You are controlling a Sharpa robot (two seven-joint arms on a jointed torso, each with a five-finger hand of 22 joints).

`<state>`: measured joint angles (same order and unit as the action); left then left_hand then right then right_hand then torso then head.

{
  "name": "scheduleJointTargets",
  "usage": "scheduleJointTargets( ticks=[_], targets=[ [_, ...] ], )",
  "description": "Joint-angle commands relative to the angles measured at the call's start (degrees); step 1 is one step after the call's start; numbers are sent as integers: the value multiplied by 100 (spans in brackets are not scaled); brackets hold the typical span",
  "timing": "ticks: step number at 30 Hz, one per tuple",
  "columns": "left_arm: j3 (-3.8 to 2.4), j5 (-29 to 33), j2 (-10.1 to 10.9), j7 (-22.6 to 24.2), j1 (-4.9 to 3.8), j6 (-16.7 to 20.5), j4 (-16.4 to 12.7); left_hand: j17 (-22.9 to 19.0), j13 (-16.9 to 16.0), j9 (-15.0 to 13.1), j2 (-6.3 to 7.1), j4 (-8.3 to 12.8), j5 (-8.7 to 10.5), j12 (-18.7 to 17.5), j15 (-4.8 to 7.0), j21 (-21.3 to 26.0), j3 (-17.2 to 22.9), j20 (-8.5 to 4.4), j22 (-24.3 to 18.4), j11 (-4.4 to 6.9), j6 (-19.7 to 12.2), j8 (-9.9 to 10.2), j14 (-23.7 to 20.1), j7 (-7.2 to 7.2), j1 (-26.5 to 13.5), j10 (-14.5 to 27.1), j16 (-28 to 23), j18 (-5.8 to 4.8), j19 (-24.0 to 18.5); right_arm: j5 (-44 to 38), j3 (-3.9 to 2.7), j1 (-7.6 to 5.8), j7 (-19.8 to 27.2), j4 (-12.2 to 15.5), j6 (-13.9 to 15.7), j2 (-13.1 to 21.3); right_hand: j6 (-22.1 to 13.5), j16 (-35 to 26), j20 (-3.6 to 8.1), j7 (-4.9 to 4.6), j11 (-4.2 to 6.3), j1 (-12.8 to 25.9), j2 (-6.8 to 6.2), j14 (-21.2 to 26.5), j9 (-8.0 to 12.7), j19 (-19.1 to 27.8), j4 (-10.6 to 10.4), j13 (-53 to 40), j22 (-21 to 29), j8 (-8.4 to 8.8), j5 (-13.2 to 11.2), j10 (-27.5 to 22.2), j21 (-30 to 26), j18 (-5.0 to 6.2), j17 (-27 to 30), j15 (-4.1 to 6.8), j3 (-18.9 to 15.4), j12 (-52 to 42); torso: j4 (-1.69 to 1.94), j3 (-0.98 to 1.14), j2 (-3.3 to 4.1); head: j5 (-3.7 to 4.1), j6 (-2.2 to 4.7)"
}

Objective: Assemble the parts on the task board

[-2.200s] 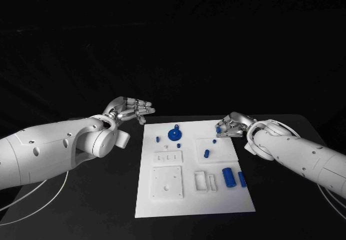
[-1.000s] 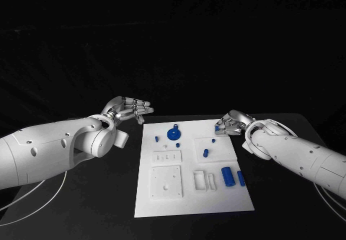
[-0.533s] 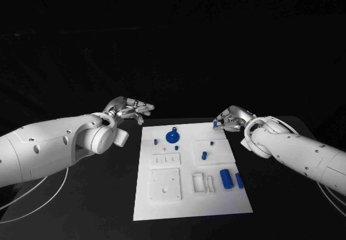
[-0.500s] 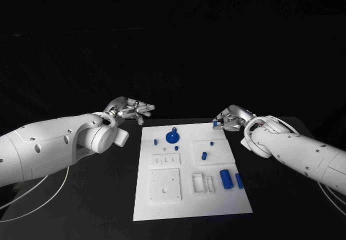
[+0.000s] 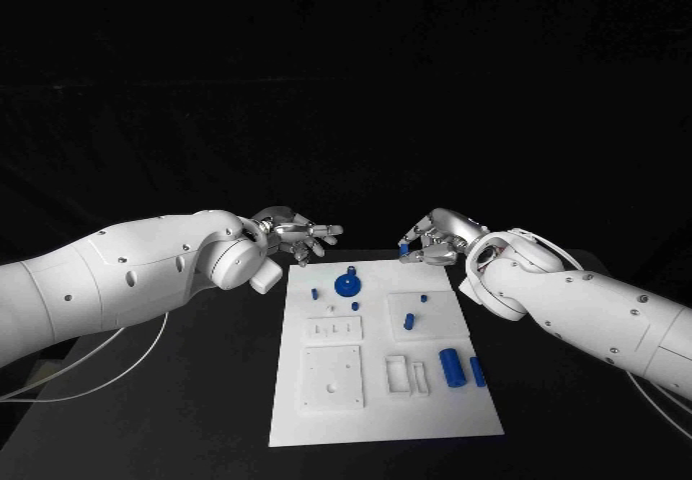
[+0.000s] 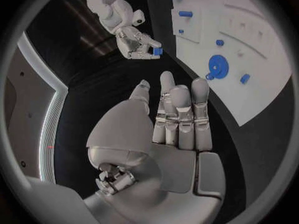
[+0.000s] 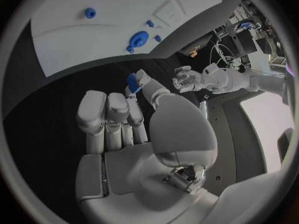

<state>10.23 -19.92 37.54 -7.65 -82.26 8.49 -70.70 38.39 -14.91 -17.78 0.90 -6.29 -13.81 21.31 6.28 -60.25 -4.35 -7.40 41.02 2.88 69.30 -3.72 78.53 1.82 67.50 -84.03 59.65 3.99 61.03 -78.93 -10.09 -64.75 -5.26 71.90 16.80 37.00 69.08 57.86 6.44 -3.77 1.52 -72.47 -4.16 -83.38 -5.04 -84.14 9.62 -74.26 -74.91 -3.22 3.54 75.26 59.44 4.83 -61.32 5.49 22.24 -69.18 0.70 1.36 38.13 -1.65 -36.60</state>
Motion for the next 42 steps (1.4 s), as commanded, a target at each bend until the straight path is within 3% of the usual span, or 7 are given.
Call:
scheduleJointTargets(
  ticks=[1, 5, 9, 11, 15, 18, 42],
  targets=[
    [-3, -371, -127, -705, -27, -427, 60, 110, -16, -219, 148, -52, -99, 33, 6, 47, 69, -5, 59, 47, -3, -2, 48, -22, -81, -273, -53, -93, 35, -526, 48, 0, -296, 117, -87, -78, 25, -14, -31, -3, -35, -3, -84, 8, -11, -342, 1, 5, -759, -42, -35, -1, -30, -40, 5, -47, 47, -5, -32, -12, -82, -9, -5],
    [6, -542, -257, -917, -28, -470, 102, 269, -80, -744, 414, -280, -255, 141, 26, 100, 280, -24, 173, 68, 33, -6, 73, -62, -205, -272, -28, -103, 60, -650, 97, 6, -346, 186, -76, -159, 22, -13, -30, -2, -35, -1, -107, 6, -11, -342, -20, 10, -758, -42, -31, -3, -36, -43, 4, -47, 78, 0, -55, -13, -108, -26, -16],
    [15, -654, -362, -1096, -27, -508, 120, 348, -113, -1293, 522, -395, -265, 160, 27, 176, 340, -28, 291, 74, 28, -4, 60, -92, -227, -271, -36, -118, 64, -694, 122, 13, -376, 231, -89, -218, 18, -13, -28, -3, -34, 2, -116, 6, -11, -344, -29, 6, -758, -41, -22, 1, -37, -41, 5, -47, 79, -7, -70, -5, -121, -44, -19],
    [19, -688, -407, -1174, -27, -532, 120, 366, -130, -1422, 558, -437, -242, 160, 26, 213, 341, -27, 352, 71, -4, 1, 68, -90, -226, -269, -43, -119, 78, -700, 132, 18, -381, 255, -109, -251, 29, -14, -28, 0, -32, -4, -104, 7, -14, -345, -32, 9, -758, -45, -20, -2, -37, -40, 5, -46, 88, -3, -75, -3, -124, -20, 44],
    [23, -718, -473, -1284, -21, -544, 112, 362, -133, -1396, 617, -463, -134, 137, 20, 240, 340, -21, 392, 58, -89, 7, 68, -64, -219, -266, -63, -118, 85, -705, 148, 32, -396, 285, -144, -322, 30, -12, -28, -1, -32, -3, -107, 6, -15, -344, -31, 7, -757, -41, -21, -4, -43, -39, 4, -46, 90, -4, -74, -6, -114, 17, 68],
    [28, -730, -529, -1333, -15, -563, 120, 360, -141, -1360, 636, -489, -101, 124, 18, 268, 349, -18, 433, 56, -82, 6, 69, -63, -217, -265, -74, -116, 89, -709, 166, 38, -444, 310, -160, -374, 22, -19, -28, -2, -33, 2, -110, 8, -14, -343, -34, 10, -756, -39, -16, -8, -48, -38, 10, -46, 88, 0, -63, -6, -122, 29, 35],
    [38, -817, -759, -1445, 22, -561, 171, 333, -149, -1156, 576, -453, -48, 27, 2, 422, 335, -4, 625, 36, -164, 11, 52, -27, -192, -264, -108, -117, 116, -710, 226, 44, -534, 417, -265, -541, 21, -40, -30, 0, -30, 26, -108, 10, -21, -345, -42, 17, -752, -42, 40, -19, -66, -30, 29, -46, 80, 7, -67, -6, -102, -13, 1]
  ],
)
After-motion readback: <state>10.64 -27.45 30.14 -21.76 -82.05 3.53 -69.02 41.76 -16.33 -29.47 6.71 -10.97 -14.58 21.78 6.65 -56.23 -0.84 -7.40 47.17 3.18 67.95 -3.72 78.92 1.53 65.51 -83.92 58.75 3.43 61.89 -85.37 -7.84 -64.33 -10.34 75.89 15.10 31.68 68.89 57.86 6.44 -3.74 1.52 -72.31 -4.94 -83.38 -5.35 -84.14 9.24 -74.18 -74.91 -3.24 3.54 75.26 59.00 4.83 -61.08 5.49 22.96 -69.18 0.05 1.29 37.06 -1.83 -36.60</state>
